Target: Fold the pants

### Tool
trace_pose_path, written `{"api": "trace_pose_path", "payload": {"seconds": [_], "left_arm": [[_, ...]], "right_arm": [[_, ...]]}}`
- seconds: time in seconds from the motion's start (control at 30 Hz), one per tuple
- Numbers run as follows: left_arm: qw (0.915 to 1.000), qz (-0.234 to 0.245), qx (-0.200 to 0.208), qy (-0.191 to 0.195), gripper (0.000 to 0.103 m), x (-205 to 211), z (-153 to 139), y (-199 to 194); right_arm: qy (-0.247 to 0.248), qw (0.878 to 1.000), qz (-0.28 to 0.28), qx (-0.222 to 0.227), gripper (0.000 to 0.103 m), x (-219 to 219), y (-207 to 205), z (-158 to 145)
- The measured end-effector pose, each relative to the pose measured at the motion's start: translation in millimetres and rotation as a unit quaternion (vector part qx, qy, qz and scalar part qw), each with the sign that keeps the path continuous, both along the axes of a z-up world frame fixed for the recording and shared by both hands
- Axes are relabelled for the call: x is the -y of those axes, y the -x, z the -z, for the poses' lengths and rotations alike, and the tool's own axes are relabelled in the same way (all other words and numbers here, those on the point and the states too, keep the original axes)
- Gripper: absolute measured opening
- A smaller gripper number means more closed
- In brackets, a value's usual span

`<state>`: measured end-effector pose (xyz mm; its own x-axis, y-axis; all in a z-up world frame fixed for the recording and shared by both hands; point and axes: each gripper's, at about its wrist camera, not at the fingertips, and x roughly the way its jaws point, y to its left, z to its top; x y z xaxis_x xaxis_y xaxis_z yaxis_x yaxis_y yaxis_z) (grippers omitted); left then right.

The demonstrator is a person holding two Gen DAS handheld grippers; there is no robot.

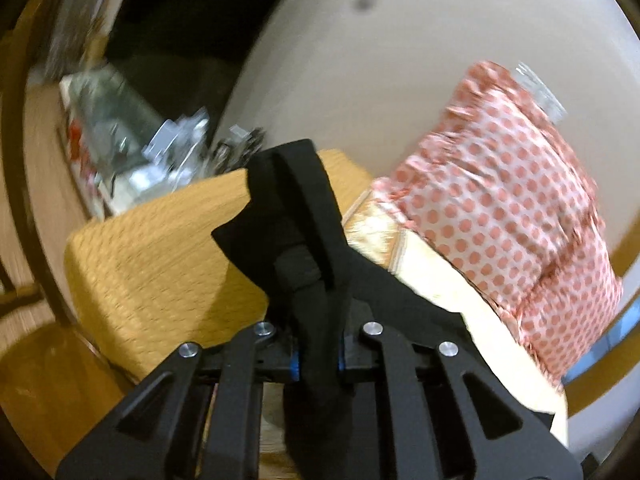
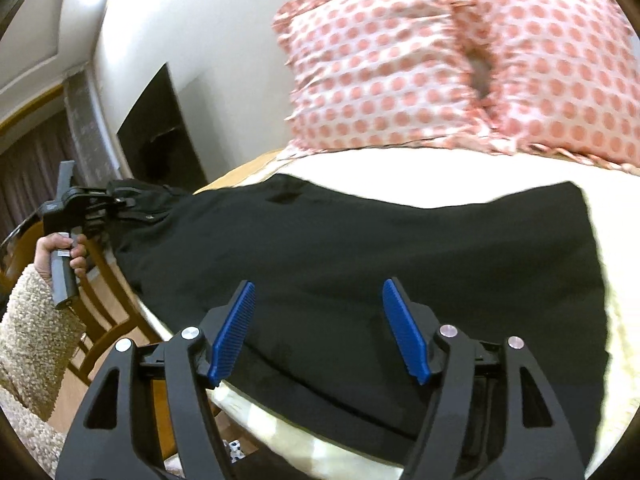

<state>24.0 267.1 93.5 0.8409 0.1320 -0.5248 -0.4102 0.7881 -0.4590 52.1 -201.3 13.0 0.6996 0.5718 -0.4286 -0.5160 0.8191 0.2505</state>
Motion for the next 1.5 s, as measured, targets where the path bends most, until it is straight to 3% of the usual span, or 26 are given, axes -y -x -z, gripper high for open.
{"api": "trace_pose_path", "payload": {"seconds": [0.2, 0.27, 0.37, 0.47, 0.6, 0.7, 0.77, 0.83, 0.93, 1.0, 1.1, 1.2, 1.3, 1.37, 1.43, 1.5], "left_arm": [[0.9926, 0.095, 0.034, -0.068, 0.010, 84.5, -48.4, -28.2], [0.9841, 0.143, 0.049, -0.094, 0.010, 127.0, -65.5, -38.9], [0.9648, 0.221, 0.076, -0.121, 0.009, 195.2, -85.9, -51.5], [0.9356, 0.308, 0.103, -0.139, 0.009, 269.2, -96.3, -55.6], [0.8866, 0.411, 0.114, -0.178, 0.009, 361.7, -76.2, -46.6], [0.8360, 0.496, 0.050, -0.230, 0.009, 434.9, -20.8, -38.6], [0.8223, 0.520, 0.015, -0.231, 0.009, 449.7, 9.5, -38.1], [0.8226, 0.521, 0.006, -0.228, 0.009, 450.6, 21.5, -37.1], [0.8401, 0.496, 0.026, -0.218, 0.009, 435.5, 2.0, -39.1], [0.8461, 0.481, 0.042, -0.226, 0.009, 430.9, -11.3, -34.8], [0.8365, 0.486, 0.032, -0.251, 0.011, 439.9, -8.2, -27.3], [0.8149, 0.523, -0.013, -0.249, 0.014, 454.4, 22.4, -22.6], [0.8054, 0.541, -0.020, -0.240, 0.025, 458.0, 32.9, -16.5], [0.8039, 0.552, -0.010, -0.222, 0.044, 446.1, 27.8, -7.8], [0.8094, 0.554, 0.008, -0.194, 0.063, 424.7, 16.8, -0.2], [0.8284, 0.530, 0.043, -0.175, 0.079, 397.1, 2.3, 9.7]], "right_arm": [[-0.044, 0.996, 0.079, 0.006, 0.070, 66.3, 6.1, -4.0], [-0.058, 0.992, 0.113, 0.002, 0.070, 93.2, 8.5, -4.1], [-0.078, 0.985, 0.151, -0.004, 0.070, 125.0, 13.3, -3.0], [-0.091, 0.979, 0.182, -0.007, 0.070, 151.1, 21.1, -0.2], [-0.093, 0.973, 0.211, -0.016, 0.071, 171.9, 29.4, 7.9], [-0.096, 0.968, 0.228, -0.030, 0.071, 183.0, 31.8, 16.2], [-0.098, 0.966, 0.237, -0.037, 0.071, 189.7, 33.1, 20.2], [-0.098, 0.964, 0.243, -0.040, 0.071, 194.9, 34.1, 21.9], [-0.101, 0.963, 0.247, -0.043, 0.071, 198.6, 33.9, 24.4], [-0.104, 0.963, 0.246, -0.042, 0.071, 197.6, 35.1, 24.7], [-0.098, 0.964, 0.246, -0.036, 0.071, 193.1, 34.0, 22.2], [-0.098, 0.963, 0.251, -0.028, 0.071, 193.6, 36.7, 16.0], [-0.086, 0.961, 0.262, -0.010, 0.073, 196.2, 42.2, 3.8], [-0.081, 0.960, 0.268, 0.003, 0.074, 199.2, 45.0, -4.6], [-0.084, 0.959, 0.270, 0.020, 0.074, 201.1, 47.0, -15.0], [-0.097, 0.960, 0.259, 0.045, 0.074, 199.5, 50.0, -27.0]]}}
